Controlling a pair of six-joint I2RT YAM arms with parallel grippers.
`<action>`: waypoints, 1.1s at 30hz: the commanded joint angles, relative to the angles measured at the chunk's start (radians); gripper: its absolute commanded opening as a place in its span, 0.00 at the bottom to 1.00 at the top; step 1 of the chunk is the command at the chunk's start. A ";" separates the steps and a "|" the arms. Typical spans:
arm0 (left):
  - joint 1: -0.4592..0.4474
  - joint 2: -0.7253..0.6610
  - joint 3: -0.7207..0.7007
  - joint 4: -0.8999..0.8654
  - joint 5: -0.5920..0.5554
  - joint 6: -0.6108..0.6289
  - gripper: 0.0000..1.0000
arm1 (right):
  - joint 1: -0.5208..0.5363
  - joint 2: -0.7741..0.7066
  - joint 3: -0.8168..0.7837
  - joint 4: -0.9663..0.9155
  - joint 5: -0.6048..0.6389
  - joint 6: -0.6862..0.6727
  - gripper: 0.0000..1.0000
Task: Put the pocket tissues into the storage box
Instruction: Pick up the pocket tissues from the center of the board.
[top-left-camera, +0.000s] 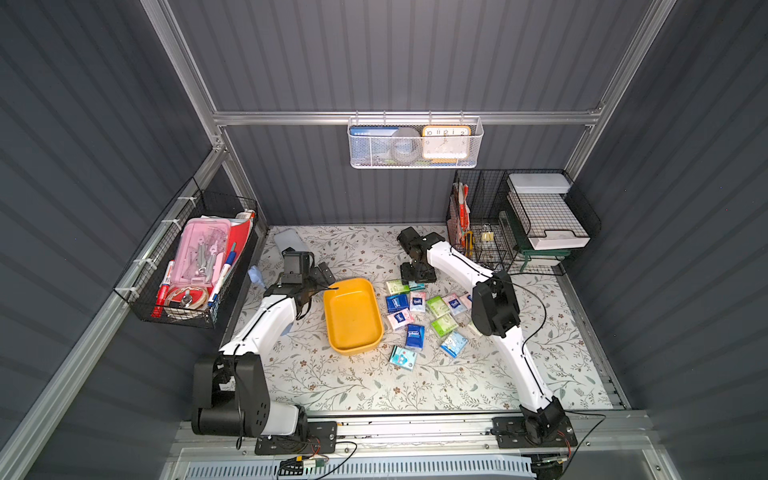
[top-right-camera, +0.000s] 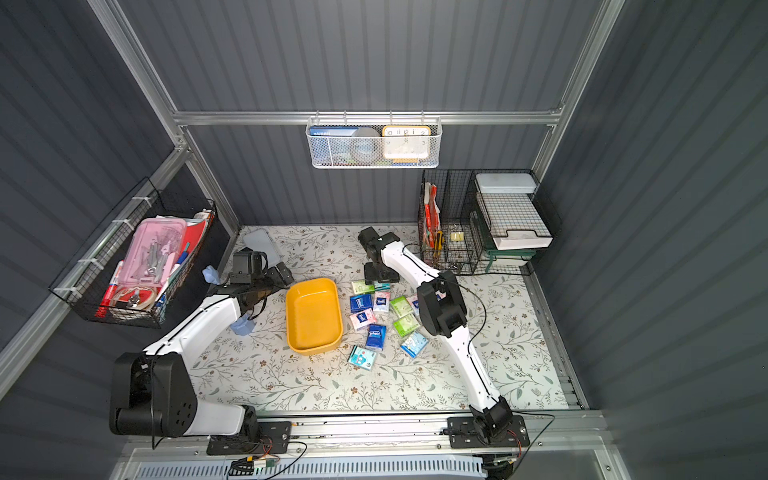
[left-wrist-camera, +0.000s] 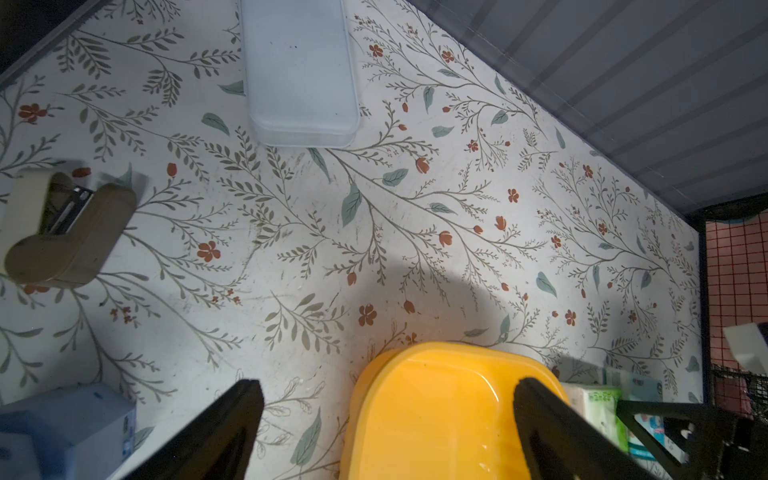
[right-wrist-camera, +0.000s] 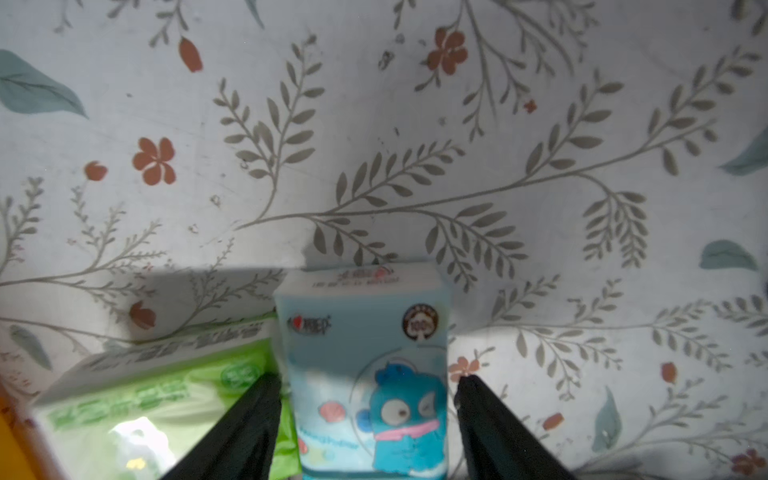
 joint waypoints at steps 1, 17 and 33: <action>0.007 -0.024 -0.008 -0.027 -0.002 0.002 0.99 | 0.003 0.019 0.016 -0.022 0.030 -0.004 0.70; 0.007 -0.027 -0.006 -0.031 0.008 -0.003 0.99 | 0.001 0.054 0.014 -0.013 0.071 -0.004 0.60; 0.008 -0.013 -0.006 -0.025 0.020 -0.009 0.99 | 0.000 0.033 0.014 0.004 0.099 -0.013 0.45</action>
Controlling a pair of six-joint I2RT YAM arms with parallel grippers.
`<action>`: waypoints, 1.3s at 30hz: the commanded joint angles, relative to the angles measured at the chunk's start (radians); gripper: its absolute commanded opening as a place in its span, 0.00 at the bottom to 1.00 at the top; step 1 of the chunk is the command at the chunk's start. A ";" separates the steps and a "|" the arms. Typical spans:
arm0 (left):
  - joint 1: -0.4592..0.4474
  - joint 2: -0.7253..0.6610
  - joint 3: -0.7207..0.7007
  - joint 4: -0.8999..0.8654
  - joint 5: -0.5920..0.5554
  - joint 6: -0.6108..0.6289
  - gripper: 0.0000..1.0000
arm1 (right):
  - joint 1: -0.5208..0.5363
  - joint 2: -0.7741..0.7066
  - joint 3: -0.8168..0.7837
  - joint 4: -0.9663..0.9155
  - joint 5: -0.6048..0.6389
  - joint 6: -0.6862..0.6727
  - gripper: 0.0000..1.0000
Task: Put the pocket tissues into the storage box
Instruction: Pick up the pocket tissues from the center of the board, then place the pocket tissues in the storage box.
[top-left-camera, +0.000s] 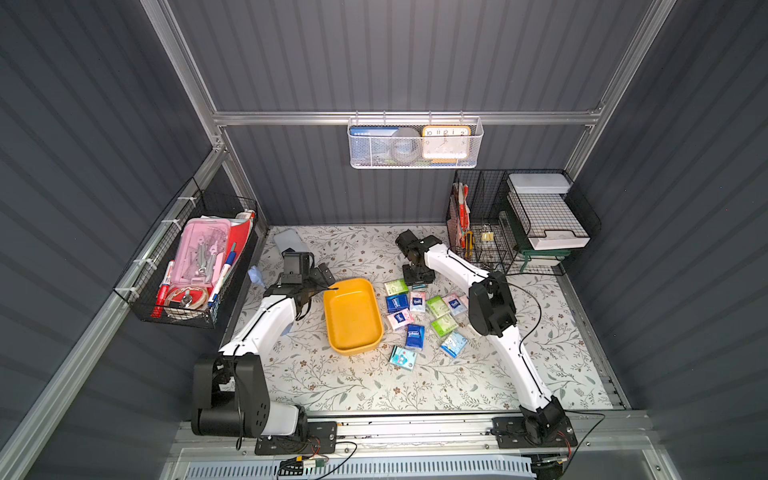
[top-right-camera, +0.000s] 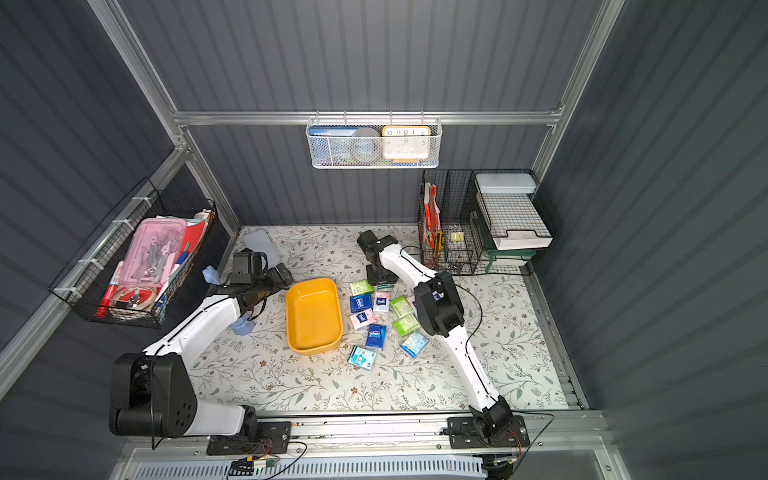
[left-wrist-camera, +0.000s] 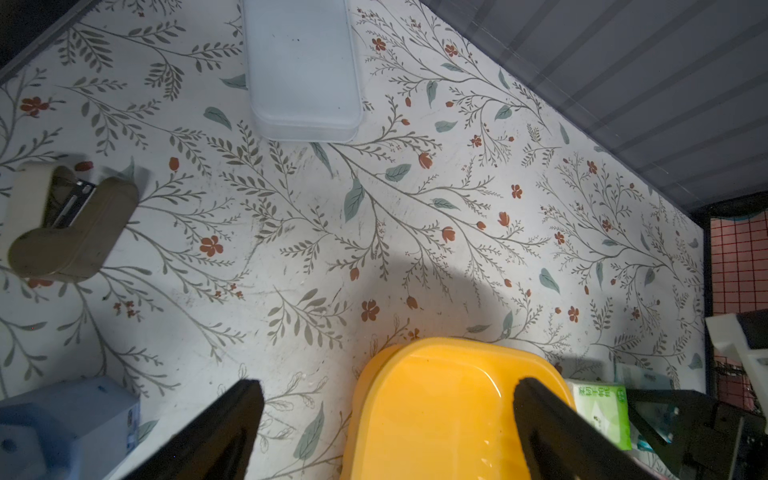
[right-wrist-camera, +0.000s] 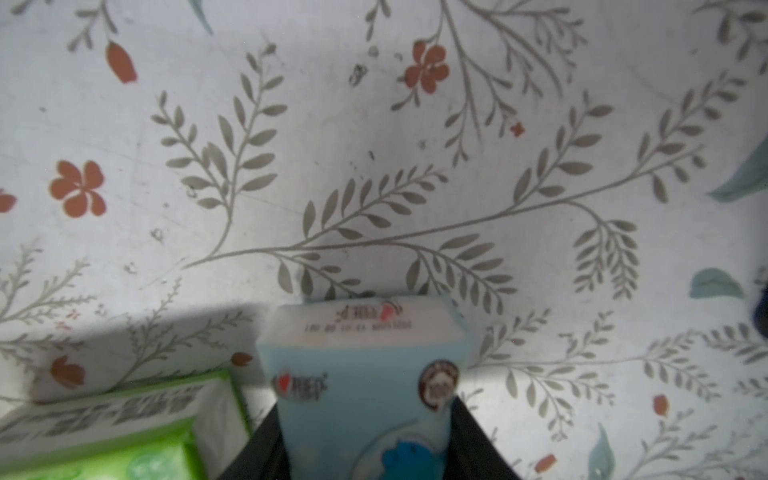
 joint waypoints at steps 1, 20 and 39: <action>0.008 -0.010 -0.009 -0.010 0.021 -0.011 0.99 | 0.000 -0.019 0.003 -0.018 0.033 -0.005 0.45; 0.026 -0.011 -0.055 -0.003 -0.025 -0.091 0.99 | 0.251 -0.263 0.001 -0.021 -0.055 0.112 0.45; 0.051 -0.170 -0.096 -0.117 -0.139 -0.077 0.99 | 0.359 -0.028 0.100 0.125 -0.038 0.199 0.42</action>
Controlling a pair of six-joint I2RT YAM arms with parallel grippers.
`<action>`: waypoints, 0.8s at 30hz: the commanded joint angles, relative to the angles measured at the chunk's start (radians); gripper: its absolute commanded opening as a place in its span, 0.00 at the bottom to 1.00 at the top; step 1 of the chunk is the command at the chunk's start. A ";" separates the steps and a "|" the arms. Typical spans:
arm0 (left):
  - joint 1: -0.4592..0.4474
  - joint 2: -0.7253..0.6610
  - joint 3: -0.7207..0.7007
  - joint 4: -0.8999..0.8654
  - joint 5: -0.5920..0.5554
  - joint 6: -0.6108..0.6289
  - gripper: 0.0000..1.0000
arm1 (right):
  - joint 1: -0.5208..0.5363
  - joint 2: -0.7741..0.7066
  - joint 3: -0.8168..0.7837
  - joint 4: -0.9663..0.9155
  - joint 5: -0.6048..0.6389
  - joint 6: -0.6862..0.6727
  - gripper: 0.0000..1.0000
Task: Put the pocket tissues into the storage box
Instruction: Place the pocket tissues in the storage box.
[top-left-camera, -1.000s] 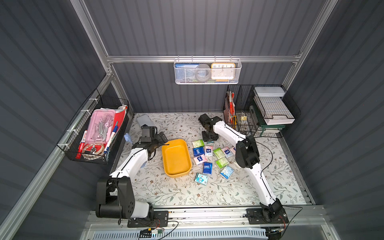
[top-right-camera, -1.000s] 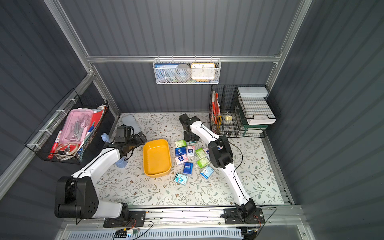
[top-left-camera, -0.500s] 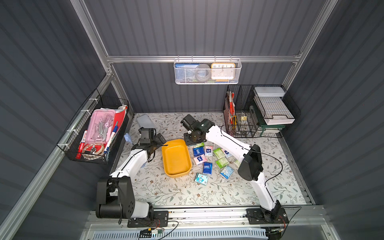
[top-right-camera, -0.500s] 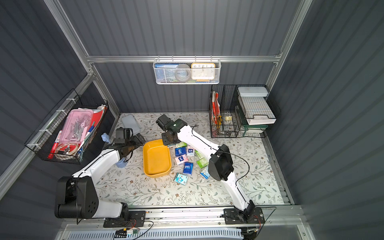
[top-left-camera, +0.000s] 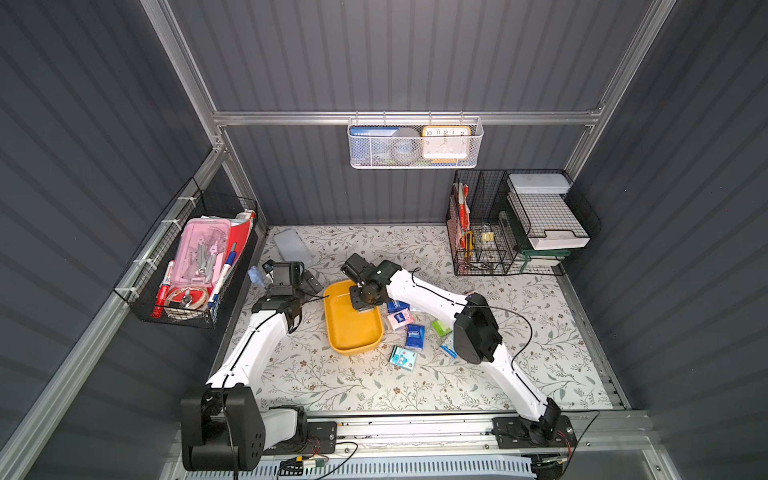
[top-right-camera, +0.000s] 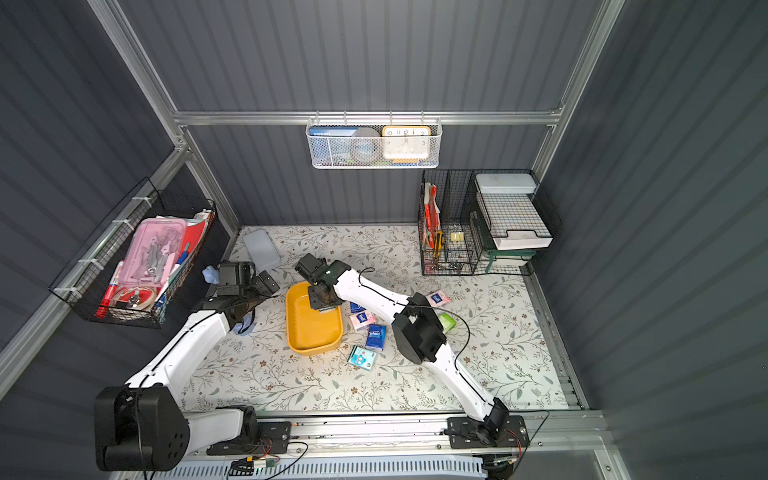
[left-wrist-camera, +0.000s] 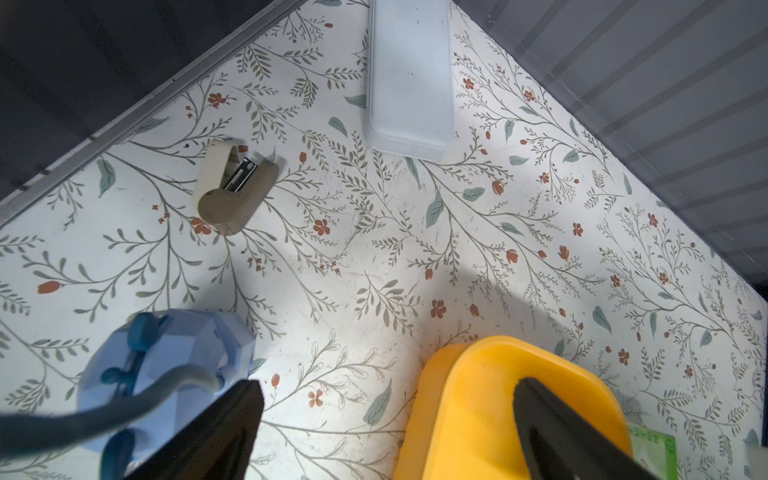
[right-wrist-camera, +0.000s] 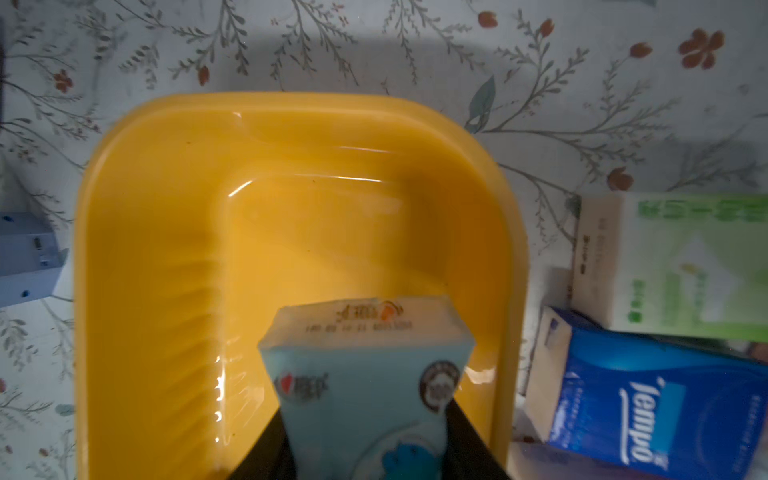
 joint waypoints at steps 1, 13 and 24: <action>0.006 -0.012 -0.009 -0.028 0.003 0.007 0.99 | 0.000 0.038 0.077 -0.008 0.041 0.015 0.42; 0.006 -0.004 -0.014 -0.023 0.048 -0.001 0.99 | 0.000 0.098 0.152 -0.068 0.138 0.011 0.54; 0.006 0.002 -0.021 -0.015 0.081 0.002 0.99 | -0.005 0.033 0.156 -0.027 0.127 0.004 0.64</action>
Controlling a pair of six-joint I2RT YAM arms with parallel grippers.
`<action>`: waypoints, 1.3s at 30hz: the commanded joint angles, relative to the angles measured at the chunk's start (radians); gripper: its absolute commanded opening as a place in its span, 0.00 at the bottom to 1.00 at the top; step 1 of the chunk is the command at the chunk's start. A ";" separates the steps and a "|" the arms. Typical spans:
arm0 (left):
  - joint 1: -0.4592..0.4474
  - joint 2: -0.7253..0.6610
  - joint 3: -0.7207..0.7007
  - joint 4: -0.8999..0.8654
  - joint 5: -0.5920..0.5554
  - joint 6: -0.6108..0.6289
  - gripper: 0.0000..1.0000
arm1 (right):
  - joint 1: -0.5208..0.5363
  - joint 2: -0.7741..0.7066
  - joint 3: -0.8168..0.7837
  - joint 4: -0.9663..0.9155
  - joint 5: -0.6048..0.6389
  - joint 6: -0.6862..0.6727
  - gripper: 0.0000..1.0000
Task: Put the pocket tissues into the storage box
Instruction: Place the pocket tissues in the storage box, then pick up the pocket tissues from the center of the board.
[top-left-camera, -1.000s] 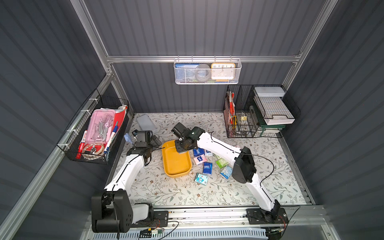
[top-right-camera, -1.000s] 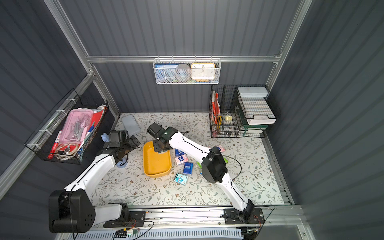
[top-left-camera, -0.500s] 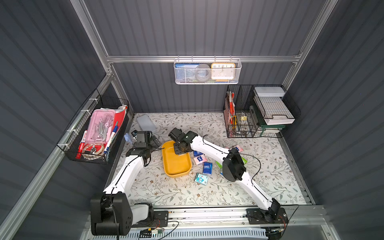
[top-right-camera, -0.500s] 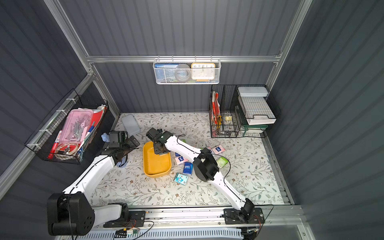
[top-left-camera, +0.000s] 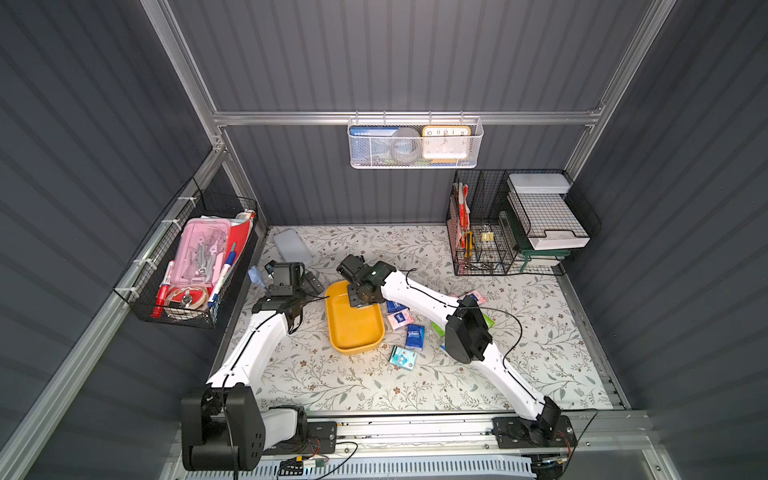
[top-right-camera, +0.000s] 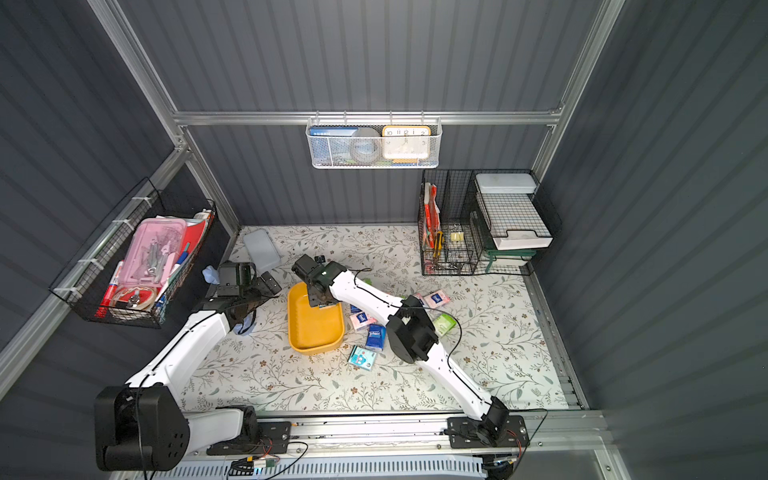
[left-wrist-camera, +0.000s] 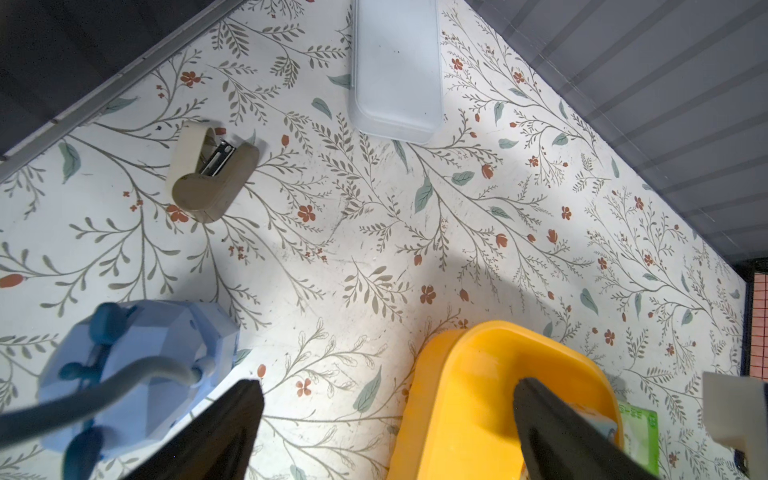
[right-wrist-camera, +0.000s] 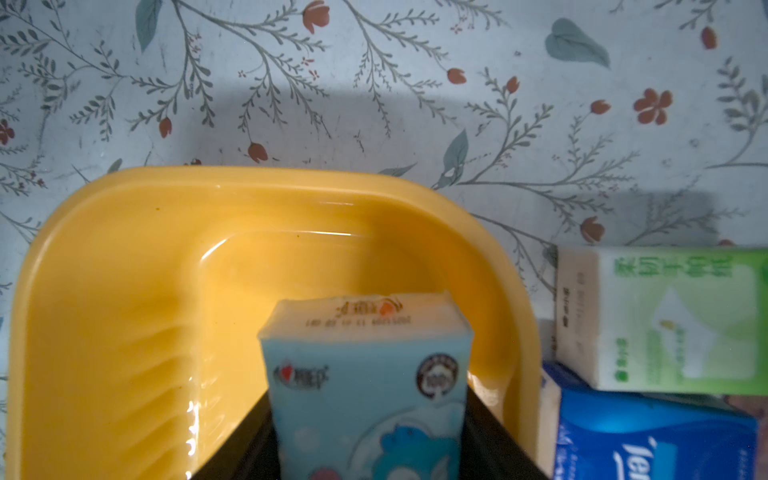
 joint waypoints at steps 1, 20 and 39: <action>0.005 0.004 -0.016 -0.013 0.028 0.002 0.99 | -0.006 -0.059 0.024 0.004 0.025 0.001 0.65; 0.005 0.049 0.015 0.028 0.120 0.035 0.99 | -0.105 -0.342 -0.231 -0.049 0.071 -0.004 0.64; 0.005 0.126 0.053 0.054 0.176 0.036 0.99 | -0.207 -0.498 -0.695 0.025 0.012 0.111 0.69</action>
